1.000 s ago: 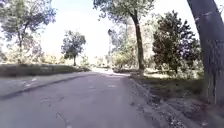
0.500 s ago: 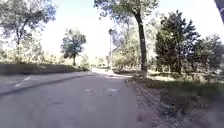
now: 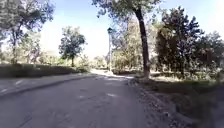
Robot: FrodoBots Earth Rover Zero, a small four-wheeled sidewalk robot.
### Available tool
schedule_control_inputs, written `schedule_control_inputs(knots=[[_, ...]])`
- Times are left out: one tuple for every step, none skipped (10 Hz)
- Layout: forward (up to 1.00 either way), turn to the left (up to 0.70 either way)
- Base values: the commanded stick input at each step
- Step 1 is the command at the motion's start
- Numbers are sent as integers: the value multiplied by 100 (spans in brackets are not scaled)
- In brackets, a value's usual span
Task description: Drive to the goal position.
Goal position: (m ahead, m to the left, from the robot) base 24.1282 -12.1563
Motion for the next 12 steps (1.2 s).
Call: schedule_control_inputs(knots=[[85,0],[85,0],[85,0],[85,0],[85,0],[85,0],[85,0],[85,0],[85,0],[85,0],[85,0],[85,0]])
